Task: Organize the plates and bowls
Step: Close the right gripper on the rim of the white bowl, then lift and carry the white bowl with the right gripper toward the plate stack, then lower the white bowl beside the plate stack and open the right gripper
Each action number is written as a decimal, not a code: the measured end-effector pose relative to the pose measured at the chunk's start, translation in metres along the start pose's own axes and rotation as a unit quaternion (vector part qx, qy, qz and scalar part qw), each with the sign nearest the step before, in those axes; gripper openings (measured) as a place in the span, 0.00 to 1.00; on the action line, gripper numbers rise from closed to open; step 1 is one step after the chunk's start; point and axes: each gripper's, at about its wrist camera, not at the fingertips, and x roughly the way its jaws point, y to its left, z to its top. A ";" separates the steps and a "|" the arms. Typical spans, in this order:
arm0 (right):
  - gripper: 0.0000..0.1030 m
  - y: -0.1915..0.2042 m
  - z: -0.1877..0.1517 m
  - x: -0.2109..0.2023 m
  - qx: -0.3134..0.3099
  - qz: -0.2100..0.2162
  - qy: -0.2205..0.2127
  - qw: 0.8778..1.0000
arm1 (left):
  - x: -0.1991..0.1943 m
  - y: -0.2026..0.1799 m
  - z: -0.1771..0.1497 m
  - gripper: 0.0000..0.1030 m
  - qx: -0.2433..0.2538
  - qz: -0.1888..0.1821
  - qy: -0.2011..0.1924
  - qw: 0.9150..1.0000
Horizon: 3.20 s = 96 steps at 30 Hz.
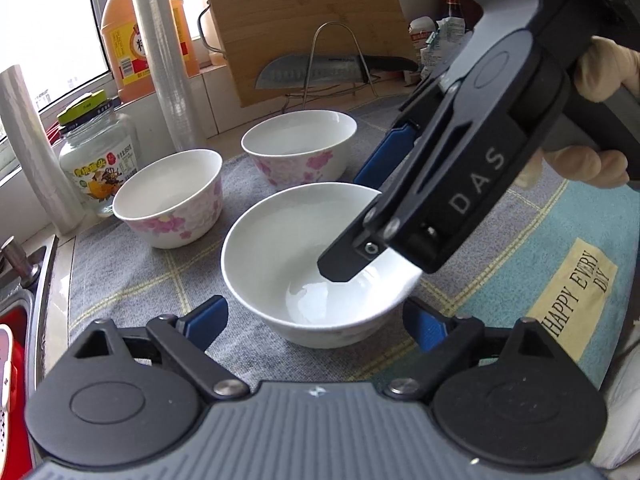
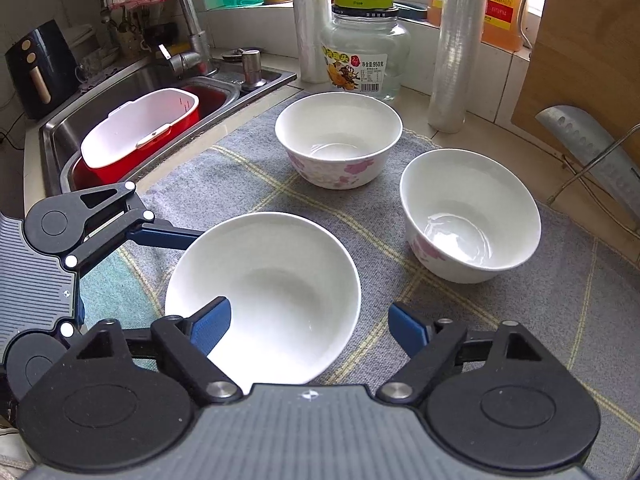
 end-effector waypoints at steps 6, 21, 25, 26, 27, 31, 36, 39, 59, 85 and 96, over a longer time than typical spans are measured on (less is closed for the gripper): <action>0.74 0.002 0.002 0.002 -0.003 0.011 0.004 1.000 | 0.000 0.002 0.002 0.82 -0.001 -0.012 0.000 1.000; 0.71 0.003 0.001 -0.010 0.000 0.012 -0.006 1.000 | -0.001 -0.001 0.013 0.82 -0.001 -0.020 0.018 1.000; 0.71 -0.004 -0.005 -0.022 0.014 0.004 -0.016 1.000 | -0.001 -0.009 0.025 0.82 0.010 -0.030 0.019 0.999; 0.71 -0.007 -0.007 -0.026 0.019 0.002 -0.019 1.000 | 0.000 -0.011 0.029 0.82 0.015 -0.033 0.019 0.999; 0.71 -0.010 -0.010 -0.030 0.024 -0.002 -0.022 0.999 | 0.001 -0.014 0.033 0.82 0.019 -0.038 0.017 0.999; 0.71 -0.023 -0.023 -0.046 0.038 -0.026 -0.027 0.999 | 0.010 -0.029 0.046 0.82 0.037 -0.064 0.010 0.997; 0.71 -0.044 -0.042 -0.064 0.064 -0.054 -0.028 0.996 | 0.026 -0.051 0.061 0.82 0.057 -0.096 0.003 0.994; 0.71 -0.058 -0.055 -0.074 0.081 -0.075 -0.028 0.993 | 0.036 -0.064 0.070 0.82 0.063 -0.116 0.001 0.991; 0.72 -0.118 -0.095 -0.091 0.157 -0.121 -0.035 0.979 | 0.086 -0.103 0.102 0.82 0.070 -0.161 0.012 0.984; 0.98 -0.117 -0.093 -0.097 0.159 -0.130 -0.058 0.977 | 0.071 -0.088 0.086 0.93 0.018 -0.169 0.024 0.985; 1.00 -0.113 -0.070 -0.094 0.114 -0.117 -0.055 0.985 | 0.050 -0.023 0.068 0.96 -0.071 -0.016 0.017 0.997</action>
